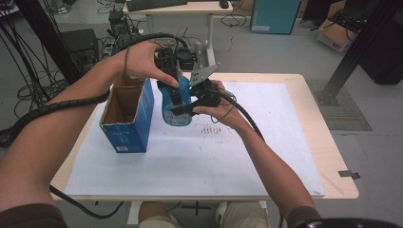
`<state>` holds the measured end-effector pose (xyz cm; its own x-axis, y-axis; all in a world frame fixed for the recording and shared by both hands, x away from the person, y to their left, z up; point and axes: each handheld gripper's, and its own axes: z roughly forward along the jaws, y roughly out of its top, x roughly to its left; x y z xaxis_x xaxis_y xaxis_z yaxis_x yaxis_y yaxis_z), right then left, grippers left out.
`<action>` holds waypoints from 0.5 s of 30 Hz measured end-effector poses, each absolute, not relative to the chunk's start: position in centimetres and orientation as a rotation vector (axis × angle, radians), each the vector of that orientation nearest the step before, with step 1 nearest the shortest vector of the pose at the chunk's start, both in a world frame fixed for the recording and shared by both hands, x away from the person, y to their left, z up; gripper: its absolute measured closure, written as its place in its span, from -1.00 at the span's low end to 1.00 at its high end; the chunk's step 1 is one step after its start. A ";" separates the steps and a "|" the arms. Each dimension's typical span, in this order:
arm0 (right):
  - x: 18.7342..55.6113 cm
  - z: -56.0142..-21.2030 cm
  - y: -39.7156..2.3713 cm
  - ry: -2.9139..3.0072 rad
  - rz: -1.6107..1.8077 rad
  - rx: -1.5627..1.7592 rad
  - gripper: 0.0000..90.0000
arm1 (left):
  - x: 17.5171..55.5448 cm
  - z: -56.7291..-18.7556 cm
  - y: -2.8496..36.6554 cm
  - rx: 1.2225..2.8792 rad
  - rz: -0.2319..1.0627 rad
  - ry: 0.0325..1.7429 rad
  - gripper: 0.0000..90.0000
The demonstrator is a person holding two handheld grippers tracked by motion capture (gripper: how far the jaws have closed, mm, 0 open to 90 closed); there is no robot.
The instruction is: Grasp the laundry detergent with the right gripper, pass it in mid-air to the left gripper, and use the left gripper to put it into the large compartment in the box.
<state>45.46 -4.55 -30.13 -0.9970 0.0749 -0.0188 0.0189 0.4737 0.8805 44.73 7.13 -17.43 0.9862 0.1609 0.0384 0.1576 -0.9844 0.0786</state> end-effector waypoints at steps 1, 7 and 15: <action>45.5 -30.1 -4.6 2.649 1.581 0.083 -0.04 | 44.7 -17.4 7.1 3.058 0.060 0.250 -0.90; 45.6 -30.1 -4.6 2.639 1.570 0.052 -0.04 | 44.8 -17.6 7.0 3.068 0.058 0.250 -0.90; 45.6 -30.0 -4.8 2.634 1.570 0.052 -0.04 | 44.8 -17.4 6.8 3.069 0.069 0.244 -0.90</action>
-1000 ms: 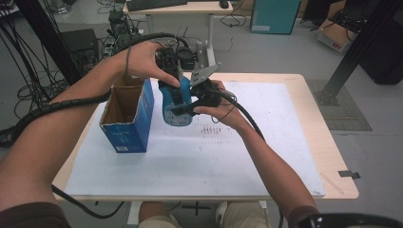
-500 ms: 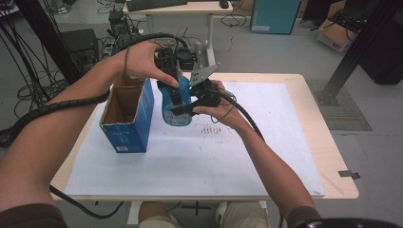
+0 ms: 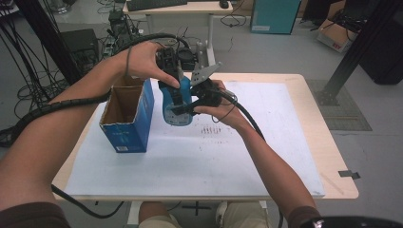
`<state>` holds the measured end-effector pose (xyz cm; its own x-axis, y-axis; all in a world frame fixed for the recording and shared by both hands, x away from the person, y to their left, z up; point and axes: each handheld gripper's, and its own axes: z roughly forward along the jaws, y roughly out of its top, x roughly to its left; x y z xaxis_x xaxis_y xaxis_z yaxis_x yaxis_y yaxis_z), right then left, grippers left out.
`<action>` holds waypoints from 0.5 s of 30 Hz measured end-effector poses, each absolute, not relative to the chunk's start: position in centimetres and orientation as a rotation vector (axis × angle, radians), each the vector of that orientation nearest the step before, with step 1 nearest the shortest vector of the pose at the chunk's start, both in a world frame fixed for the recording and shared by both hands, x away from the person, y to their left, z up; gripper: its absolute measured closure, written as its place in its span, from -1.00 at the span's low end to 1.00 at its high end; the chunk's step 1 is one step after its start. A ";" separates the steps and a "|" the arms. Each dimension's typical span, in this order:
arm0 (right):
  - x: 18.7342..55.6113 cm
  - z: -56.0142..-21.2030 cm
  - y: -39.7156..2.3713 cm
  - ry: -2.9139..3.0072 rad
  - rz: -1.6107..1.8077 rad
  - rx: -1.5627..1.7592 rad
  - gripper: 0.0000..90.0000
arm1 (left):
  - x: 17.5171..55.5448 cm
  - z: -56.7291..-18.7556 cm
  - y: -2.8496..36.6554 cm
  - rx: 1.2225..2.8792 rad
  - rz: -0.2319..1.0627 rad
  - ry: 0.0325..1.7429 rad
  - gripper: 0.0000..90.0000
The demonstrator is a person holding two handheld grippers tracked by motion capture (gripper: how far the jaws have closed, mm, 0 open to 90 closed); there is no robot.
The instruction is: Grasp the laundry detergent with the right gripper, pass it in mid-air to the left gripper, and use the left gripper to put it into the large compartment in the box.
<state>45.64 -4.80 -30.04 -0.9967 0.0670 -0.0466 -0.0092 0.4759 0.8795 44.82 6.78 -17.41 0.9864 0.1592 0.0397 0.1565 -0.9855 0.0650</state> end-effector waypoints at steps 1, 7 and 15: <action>45.6 -30.0 -4.8 2.634 1.570 0.052 -0.04 | 44.8 -17.4 6.8 3.069 0.078 0.238 -0.90; 45.5 -30.0 -4.8 2.643 1.571 0.064 -0.04 | 44.7 -17.4 6.7 3.067 0.081 0.245 -0.90; 45.5 -30.1 -4.7 2.638 1.573 0.056 -0.04 | 44.6 -17.2 6.8 3.068 0.084 0.248 -0.90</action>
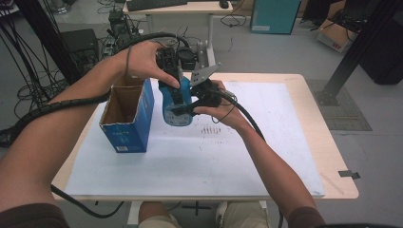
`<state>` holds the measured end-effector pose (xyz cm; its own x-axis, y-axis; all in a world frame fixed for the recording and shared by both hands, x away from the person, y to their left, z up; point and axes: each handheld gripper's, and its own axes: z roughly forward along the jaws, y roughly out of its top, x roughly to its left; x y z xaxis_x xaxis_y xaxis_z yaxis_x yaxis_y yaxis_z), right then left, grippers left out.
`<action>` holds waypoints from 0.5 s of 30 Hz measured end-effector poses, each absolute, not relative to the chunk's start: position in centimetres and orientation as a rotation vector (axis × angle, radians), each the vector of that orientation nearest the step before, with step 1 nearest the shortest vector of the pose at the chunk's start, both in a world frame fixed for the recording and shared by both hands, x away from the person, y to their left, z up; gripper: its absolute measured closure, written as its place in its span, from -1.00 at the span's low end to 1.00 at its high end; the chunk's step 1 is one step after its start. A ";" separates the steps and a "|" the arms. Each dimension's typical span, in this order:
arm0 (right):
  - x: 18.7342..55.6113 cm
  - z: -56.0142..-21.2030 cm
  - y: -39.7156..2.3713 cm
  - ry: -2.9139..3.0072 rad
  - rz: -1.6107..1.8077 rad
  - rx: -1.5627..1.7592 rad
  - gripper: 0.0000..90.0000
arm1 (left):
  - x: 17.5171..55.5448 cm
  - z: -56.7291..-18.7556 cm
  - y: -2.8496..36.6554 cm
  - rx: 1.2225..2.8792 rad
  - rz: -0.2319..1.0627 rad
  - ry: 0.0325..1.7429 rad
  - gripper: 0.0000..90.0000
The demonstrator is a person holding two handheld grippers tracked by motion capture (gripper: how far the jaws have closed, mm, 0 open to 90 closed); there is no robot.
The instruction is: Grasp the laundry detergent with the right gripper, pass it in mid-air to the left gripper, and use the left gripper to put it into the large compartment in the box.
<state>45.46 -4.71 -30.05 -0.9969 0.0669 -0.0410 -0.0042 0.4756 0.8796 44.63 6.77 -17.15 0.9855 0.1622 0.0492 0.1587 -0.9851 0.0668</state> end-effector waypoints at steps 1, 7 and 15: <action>45.4 -30.0 -4.7 2.643 1.573 0.064 -0.04 | 44.6 -17.1 6.8 3.064 0.090 0.249 -0.90; 45.4 -30.0 -4.7 2.646 1.583 0.073 -0.04 | 44.6 -17.1 6.8 3.062 0.104 0.240 -0.90; 45.4 -30.0 -4.8 2.649 1.584 0.086 -0.04 | 44.6 -17.2 6.8 3.063 0.102 0.243 -0.90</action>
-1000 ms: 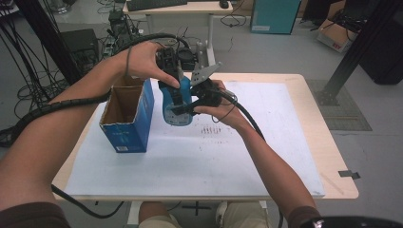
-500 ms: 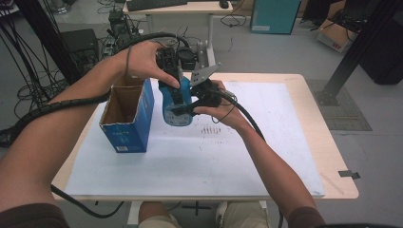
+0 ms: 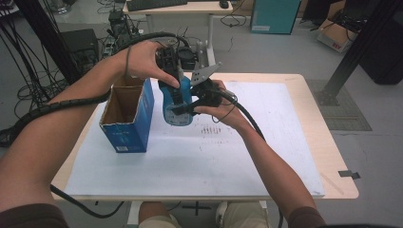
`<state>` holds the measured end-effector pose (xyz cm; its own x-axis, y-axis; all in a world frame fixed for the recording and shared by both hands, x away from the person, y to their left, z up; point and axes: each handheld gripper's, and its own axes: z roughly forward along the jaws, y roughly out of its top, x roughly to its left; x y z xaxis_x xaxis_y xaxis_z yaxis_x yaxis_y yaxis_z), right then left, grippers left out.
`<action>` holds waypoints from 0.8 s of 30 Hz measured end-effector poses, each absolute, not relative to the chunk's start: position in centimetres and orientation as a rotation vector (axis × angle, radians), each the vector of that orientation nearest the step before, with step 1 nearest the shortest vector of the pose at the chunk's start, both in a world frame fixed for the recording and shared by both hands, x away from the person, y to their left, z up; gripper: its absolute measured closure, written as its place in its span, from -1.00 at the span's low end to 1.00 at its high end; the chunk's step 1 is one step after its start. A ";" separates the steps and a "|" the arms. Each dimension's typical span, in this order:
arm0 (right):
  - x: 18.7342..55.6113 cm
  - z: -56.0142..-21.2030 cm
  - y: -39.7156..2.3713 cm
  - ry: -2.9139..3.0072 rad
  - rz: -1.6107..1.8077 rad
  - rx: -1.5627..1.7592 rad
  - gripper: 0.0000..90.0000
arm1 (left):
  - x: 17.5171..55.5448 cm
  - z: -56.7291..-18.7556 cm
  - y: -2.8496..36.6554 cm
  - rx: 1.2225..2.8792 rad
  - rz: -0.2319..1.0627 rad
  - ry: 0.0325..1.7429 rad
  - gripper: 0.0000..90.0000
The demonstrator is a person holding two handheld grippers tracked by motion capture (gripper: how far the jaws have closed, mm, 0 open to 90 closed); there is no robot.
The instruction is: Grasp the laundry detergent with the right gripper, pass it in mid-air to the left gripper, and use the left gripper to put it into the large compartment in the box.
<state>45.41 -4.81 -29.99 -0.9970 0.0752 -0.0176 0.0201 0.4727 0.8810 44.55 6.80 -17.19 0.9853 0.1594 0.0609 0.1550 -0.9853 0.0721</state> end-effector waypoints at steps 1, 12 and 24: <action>45.4 -30.0 -4.8 2.649 1.584 0.086 -0.04 | 44.6 -17.2 6.8 3.062 0.107 0.240 -0.90; 45.5 -29.8 -4.9 2.642 1.586 0.076 -0.04 | 44.6 -17.0 6.7 3.064 0.104 0.240 -0.90; 45.5 -29.7 -5.0 2.637 1.581 0.063 -0.04 | 44.5 -17.1 6.4 3.070 0.117 0.232 -0.90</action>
